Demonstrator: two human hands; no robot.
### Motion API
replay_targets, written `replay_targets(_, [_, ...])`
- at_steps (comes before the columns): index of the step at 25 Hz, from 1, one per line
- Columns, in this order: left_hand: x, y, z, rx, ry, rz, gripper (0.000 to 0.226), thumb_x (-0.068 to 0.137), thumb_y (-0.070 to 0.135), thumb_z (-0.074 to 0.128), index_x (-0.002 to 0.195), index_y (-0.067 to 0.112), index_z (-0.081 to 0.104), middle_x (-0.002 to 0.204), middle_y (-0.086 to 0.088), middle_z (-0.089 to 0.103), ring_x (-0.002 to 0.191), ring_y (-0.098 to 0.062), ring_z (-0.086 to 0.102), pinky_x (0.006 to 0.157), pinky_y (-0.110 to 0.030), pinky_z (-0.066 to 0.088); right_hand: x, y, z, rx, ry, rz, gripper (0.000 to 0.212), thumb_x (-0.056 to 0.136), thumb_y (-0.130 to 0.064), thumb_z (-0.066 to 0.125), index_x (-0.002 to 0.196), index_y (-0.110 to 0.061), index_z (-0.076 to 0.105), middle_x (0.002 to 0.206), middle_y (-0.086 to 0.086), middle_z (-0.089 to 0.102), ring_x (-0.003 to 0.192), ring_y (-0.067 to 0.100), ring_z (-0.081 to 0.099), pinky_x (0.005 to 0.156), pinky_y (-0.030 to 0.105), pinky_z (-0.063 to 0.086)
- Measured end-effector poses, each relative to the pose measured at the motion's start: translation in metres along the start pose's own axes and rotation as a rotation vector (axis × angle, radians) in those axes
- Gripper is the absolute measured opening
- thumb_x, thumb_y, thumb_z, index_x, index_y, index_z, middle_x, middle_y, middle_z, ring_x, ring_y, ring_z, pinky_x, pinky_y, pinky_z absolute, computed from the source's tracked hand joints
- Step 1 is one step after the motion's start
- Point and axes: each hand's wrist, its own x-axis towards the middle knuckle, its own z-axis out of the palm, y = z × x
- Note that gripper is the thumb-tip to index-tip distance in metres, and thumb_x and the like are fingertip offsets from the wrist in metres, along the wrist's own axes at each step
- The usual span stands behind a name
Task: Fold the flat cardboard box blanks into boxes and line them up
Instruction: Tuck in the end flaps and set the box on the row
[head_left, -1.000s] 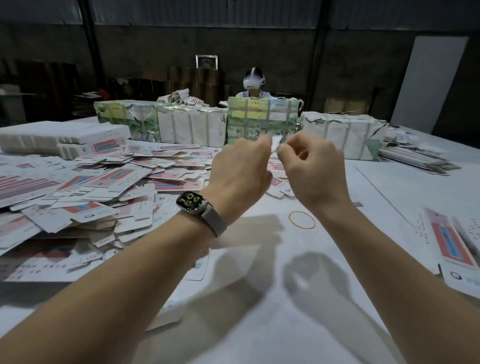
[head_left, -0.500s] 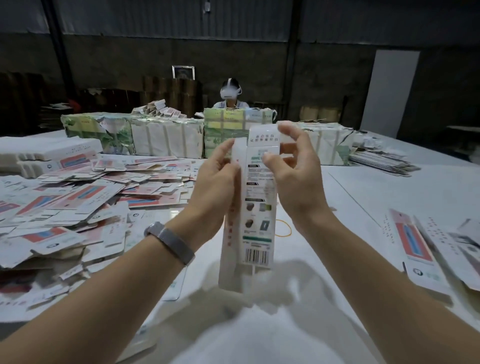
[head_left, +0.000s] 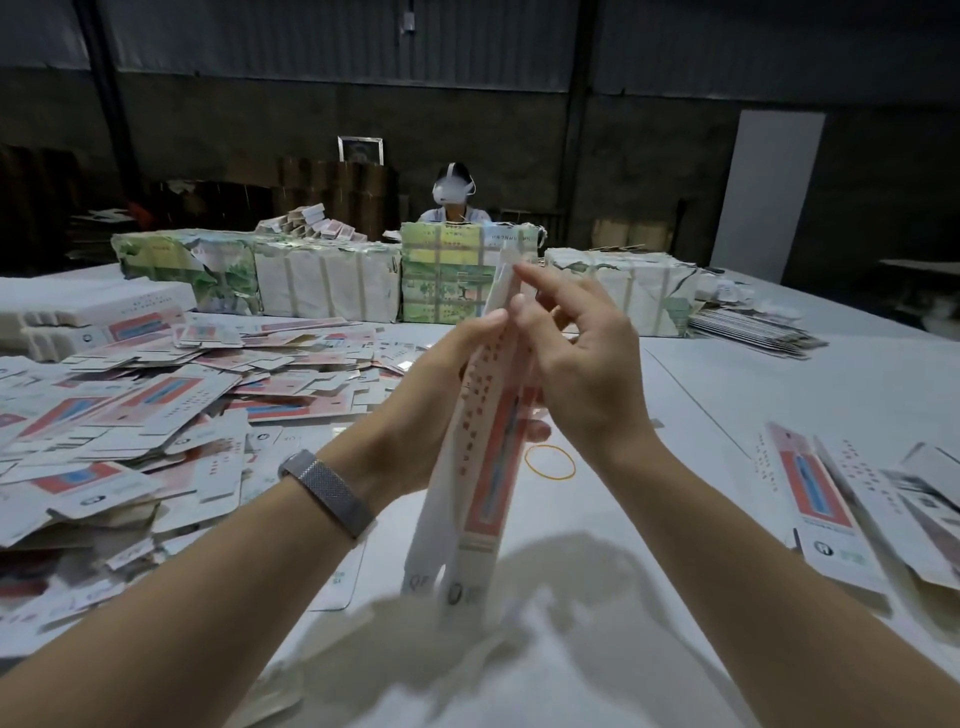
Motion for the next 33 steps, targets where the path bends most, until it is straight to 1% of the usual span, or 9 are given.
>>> replay_targets(5, [-0.004, 0.002, -0.004, -0.026, 0.070, -0.038, 0.051, 0.100, 0.050, 0.037, 0.089, 0.029, 0.082, 0.086, -0.002, 0.076, 0.074, -0.018, 0.074, 0.065, -0.029, 0.059, 0.008, 0.000, -0.014, -0.379, 0.061, -0.156, 0.034, 0.093, -0.039, 0.064, 0.119, -0.018, 0.071, 0.101, -0.002, 0.042, 0.101, 0.019, 0.047, 0.080, 0.035, 0.051])
replay_targets(11, [-0.001, -0.001, -0.003, 0.100, 0.198, -0.003, 0.059, 0.104, 0.058, 0.028, 0.090, 0.033, 0.081, 0.085, -0.003, 0.077, 0.075, -0.020, 0.076, 0.063, -0.029, 0.060, 0.007, -0.004, -0.015, -0.410, 0.063, -0.155, 0.037, 0.091, -0.045, 0.067, 0.117, -0.020, 0.073, 0.093, -0.003, 0.048, 0.087, 0.014, 0.052, 0.070, 0.032, 0.049])
replay_targets(14, [0.000, -0.003, -0.002, 0.194, 0.259, 0.070, 0.056, 0.105, 0.057, 0.026, 0.114, 0.029, 0.074, 0.100, -0.009, 0.077, 0.087, -0.026, 0.076, 0.069, -0.030, 0.060, 0.007, -0.008, -0.012, -0.268, -0.039, -0.028, 0.030, 0.091, -0.043, 0.067, 0.113, -0.023, 0.073, 0.094, -0.005, 0.067, 0.087, 0.014, 0.065, 0.079, 0.039, 0.056])
replay_targets(17, [0.003, -0.006, 0.001, 0.253, 0.234, 0.194, 0.042, 0.108, 0.048, 0.025, 0.143, 0.037, 0.046, 0.110, -0.002, 0.075, 0.094, -0.023, 0.075, 0.072, -0.029, 0.060, 0.007, -0.008, -0.010, -0.120, -0.059, 0.089, 0.018, 0.090, -0.041, 0.069, 0.095, -0.024, 0.068, 0.077, -0.013, 0.066, 0.072, 0.007, 0.065, 0.071, 0.034, 0.057])
replay_targets(21, [0.004, -0.006, 0.006, 0.168, 0.198, 0.266, 0.046, 0.101, 0.048, 0.036, 0.144, 0.054, 0.022, 0.109, 0.005, 0.075, 0.094, -0.020, 0.075, 0.071, -0.031, 0.060, 0.005, -0.011, -0.004, 0.035, -0.061, 0.160, 0.021, 0.085, -0.042, 0.068, 0.079, -0.024, 0.059, 0.063, -0.010, 0.058, 0.062, 0.015, 0.061, 0.056, 0.036, 0.056])
replay_targets(23, [0.005, -0.008, 0.009, 0.199, 0.213, 0.294, 0.048, 0.097, 0.050, 0.040, 0.143, 0.052, 0.026, 0.105, 0.007, 0.075, 0.095, -0.023, 0.073, 0.074, -0.037, 0.063, 0.006, -0.010, -0.003, 0.148, -0.086, 0.188, 0.018, 0.082, -0.038, 0.062, 0.077, -0.022, 0.056, 0.063, -0.005, 0.055, 0.060, 0.018, 0.057, 0.047, 0.035, 0.050])
replay_targets(26, [0.006, -0.011, 0.012, 0.222, 0.260, 0.298, 0.030, 0.104, 0.046, 0.041, 0.132, 0.053, 0.040, 0.115, -0.003, 0.070, 0.109, -0.037, 0.066, 0.086, -0.049, 0.058, 0.004, -0.008, -0.003, 0.226, -0.126, 0.146, 0.014, 0.085, -0.032, 0.055, 0.082, -0.018, 0.055, 0.069, 0.004, 0.054, 0.058, 0.017, 0.053, 0.041, 0.028, 0.044])
replay_targets(30, [0.006, -0.011, 0.012, 0.230, 0.267, 0.343, 0.031, 0.110, 0.031, 0.033, 0.138, 0.041, 0.040, 0.115, -0.001, 0.070, 0.099, -0.020, 0.071, 0.076, -0.031, 0.060, 0.003, -0.005, -0.004, 0.203, -0.125, 0.087, 0.013, 0.087, -0.035, 0.057, 0.086, -0.022, 0.055, 0.082, 0.008, 0.053, 0.066, 0.018, 0.055, 0.051, 0.031, 0.048])
replay_targets(33, [0.008, -0.010, 0.015, 0.162, 0.264, 0.331, 0.033, 0.110, 0.032, 0.032, 0.142, 0.031, 0.034, 0.105, 0.006, 0.074, 0.094, -0.013, 0.073, 0.072, -0.026, 0.058, 0.002, -0.005, -0.004, 0.116, -0.044, 0.063, 0.013, 0.085, -0.039, 0.063, 0.087, -0.028, 0.057, 0.099, 0.006, 0.051, 0.076, 0.001, 0.053, 0.070, 0.024, 0.049])
